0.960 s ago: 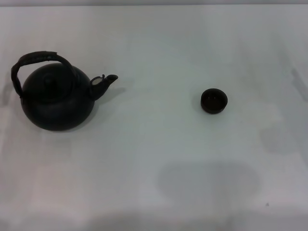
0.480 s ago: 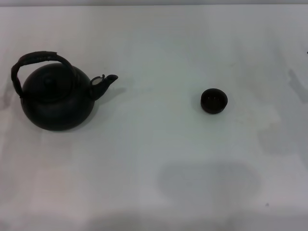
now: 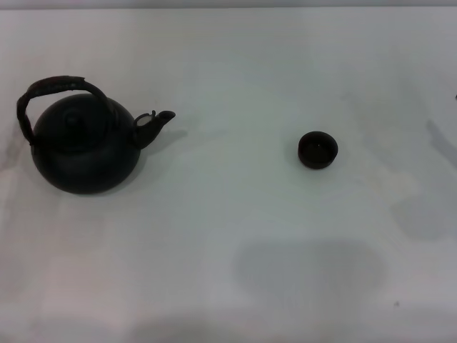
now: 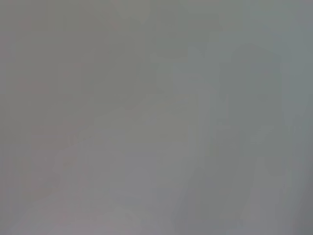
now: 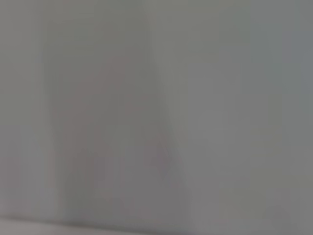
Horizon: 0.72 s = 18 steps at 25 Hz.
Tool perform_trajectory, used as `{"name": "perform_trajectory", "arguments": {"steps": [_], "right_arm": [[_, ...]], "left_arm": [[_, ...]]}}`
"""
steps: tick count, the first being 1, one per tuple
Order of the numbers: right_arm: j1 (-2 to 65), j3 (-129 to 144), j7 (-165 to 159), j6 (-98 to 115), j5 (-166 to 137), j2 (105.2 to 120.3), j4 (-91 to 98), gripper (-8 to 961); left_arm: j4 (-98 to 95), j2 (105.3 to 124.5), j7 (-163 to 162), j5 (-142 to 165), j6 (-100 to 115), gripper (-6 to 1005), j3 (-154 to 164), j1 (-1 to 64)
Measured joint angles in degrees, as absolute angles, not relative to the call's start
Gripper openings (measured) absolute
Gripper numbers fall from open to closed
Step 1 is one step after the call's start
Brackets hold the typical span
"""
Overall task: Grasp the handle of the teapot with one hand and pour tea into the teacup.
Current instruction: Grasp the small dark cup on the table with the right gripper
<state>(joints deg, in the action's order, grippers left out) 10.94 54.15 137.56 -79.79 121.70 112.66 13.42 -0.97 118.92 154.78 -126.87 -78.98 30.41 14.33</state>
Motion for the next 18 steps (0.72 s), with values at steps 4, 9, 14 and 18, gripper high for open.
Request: {"name": "perform_trajectory", "arguments": {"steps": [4,9,14,18], "right_arm": [[10.5,54.3,129.3,-83.0,111.4,110.62,19.3,843],[12.4,54.2,119.5,-87.4,98.9,109.74,26.0,843],[15.5,54.2,114.9,-88.9,90.5,111.4,31.3,844],[17.8,54.0,115.4,-87.5,86.3,113.57,32.7,844]], "left_arm": [[-1.1,118.91,154.8,-126.4,-79.0,888,30.4,14.3],[-1.8,118.86,154.7,-124.4,-79.0,888,30.4,14.4],[-1.9,118.9,154.7,-124.3,-79.2,887,30.3,14.0],[-1.9,118.91,154.7,-124.4,-79.9,887,30.3,13.6]]}}
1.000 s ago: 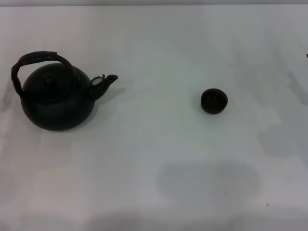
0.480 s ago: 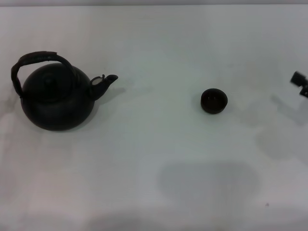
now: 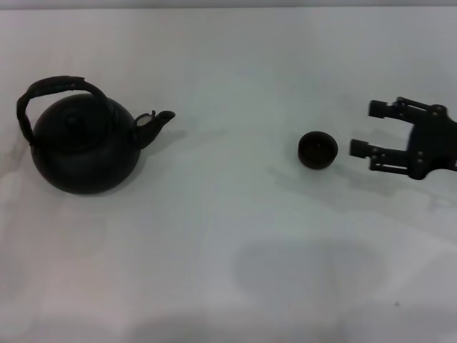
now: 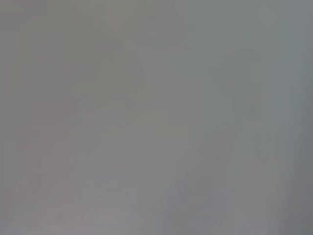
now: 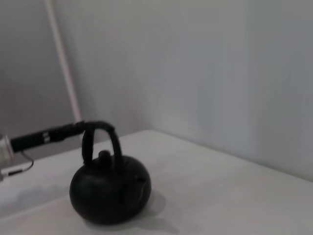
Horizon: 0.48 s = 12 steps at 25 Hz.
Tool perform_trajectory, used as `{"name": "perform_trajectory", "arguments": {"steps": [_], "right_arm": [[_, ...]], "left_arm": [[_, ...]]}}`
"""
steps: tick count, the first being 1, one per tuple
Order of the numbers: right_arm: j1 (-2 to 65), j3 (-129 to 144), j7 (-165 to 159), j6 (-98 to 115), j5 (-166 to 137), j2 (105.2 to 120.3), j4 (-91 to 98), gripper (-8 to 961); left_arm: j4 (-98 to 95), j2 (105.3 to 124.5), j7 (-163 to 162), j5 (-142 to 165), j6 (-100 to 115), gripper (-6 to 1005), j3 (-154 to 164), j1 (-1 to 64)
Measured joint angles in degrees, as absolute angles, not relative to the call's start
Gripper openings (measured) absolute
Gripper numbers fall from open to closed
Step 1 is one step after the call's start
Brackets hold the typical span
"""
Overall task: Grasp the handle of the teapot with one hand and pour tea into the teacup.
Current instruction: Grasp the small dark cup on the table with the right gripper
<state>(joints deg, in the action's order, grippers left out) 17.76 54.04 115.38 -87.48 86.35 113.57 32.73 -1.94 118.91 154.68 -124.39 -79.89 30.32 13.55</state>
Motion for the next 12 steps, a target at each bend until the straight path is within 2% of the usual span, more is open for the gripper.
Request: {"name": "perform_trajectory", "arguments": {"steps": [3,12], "right_arm": [[19.3,54.7,116.4,-85.5,84.5,114.52,33.5,845],[21.1,59.9,120.3,-79.5,84.5,114.88,33.6,848]], "left_arm": [[-1.9,118.97,154.7,-124.5,-80.4,888,30.3,13.2],[-1.7,119.0,154.7,-124.5,-80.9,887,30.4,13.2]]}}
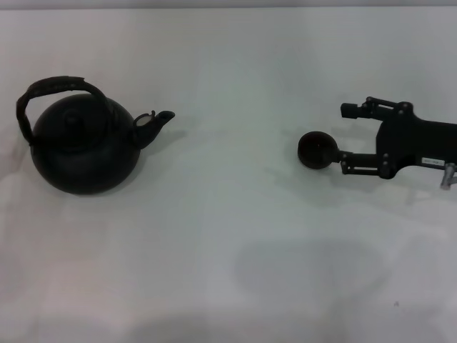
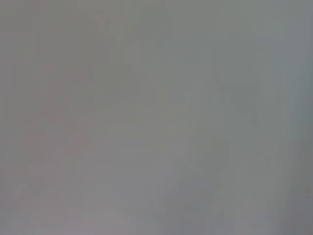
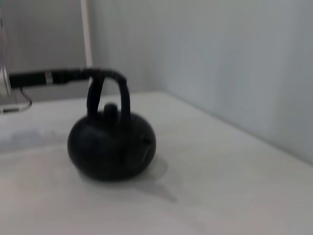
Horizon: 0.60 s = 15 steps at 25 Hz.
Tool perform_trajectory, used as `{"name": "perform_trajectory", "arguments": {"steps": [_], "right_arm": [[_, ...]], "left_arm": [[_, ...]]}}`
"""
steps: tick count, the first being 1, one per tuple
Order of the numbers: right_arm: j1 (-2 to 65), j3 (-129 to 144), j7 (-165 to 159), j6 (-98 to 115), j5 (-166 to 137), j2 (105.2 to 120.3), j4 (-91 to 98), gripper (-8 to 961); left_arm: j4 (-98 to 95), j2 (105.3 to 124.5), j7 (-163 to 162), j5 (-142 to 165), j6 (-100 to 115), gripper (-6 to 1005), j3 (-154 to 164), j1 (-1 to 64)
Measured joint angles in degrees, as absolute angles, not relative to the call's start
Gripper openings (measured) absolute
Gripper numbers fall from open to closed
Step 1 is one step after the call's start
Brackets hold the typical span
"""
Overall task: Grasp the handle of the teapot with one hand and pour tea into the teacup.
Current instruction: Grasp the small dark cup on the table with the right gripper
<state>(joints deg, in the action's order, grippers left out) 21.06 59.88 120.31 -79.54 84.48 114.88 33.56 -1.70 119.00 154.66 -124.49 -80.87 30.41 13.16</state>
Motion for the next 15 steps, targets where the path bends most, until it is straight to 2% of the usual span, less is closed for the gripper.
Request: {"name": "perform_trajectory", "arguments": {"steps": [15], "right_arm": [[24.1,70.0,121.2,-67.1,85.0,115.2,33.5,850]], "left_arm": [[-1.3,119.11,154.6,-124.3,-82.4,887,30.4,12.7]]}}
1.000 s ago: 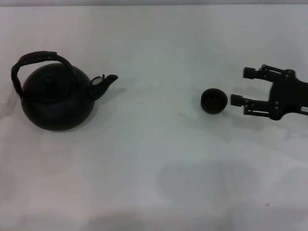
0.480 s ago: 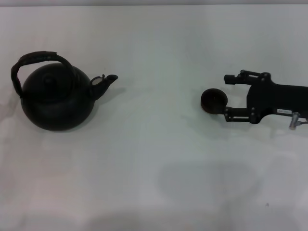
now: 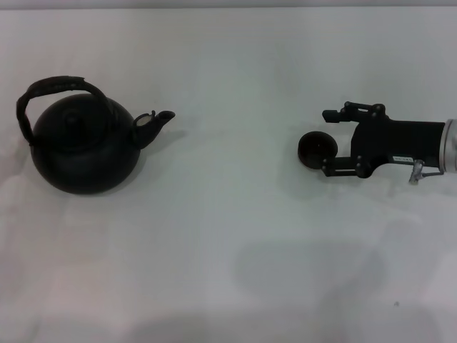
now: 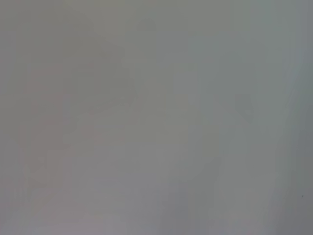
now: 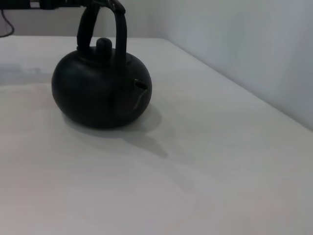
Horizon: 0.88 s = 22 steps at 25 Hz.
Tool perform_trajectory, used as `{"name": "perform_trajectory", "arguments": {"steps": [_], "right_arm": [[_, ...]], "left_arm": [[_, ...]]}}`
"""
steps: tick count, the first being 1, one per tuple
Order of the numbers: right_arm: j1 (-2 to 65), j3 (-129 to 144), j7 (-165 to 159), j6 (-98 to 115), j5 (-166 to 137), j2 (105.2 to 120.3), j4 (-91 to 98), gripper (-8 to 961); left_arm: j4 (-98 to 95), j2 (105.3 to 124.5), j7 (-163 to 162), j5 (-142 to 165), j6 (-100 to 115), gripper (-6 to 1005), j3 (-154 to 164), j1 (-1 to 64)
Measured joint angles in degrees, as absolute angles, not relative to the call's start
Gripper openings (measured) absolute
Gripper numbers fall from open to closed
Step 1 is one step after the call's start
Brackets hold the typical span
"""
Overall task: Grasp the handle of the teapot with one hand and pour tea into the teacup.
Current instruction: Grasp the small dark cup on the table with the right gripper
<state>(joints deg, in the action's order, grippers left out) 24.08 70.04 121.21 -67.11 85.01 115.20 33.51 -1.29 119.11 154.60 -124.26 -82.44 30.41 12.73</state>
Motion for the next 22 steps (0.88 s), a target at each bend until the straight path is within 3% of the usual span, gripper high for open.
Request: {"name": "perform_trajectory", "arguments": {"steps": [22], "right_arm": [[25.2,74.2,120.7,-62.8,84.3,115.22,32.7,847]], "left_arm": [[-1.1,119.27,154.1,-124.2,-83.2,888,30.4,12.7]]}}
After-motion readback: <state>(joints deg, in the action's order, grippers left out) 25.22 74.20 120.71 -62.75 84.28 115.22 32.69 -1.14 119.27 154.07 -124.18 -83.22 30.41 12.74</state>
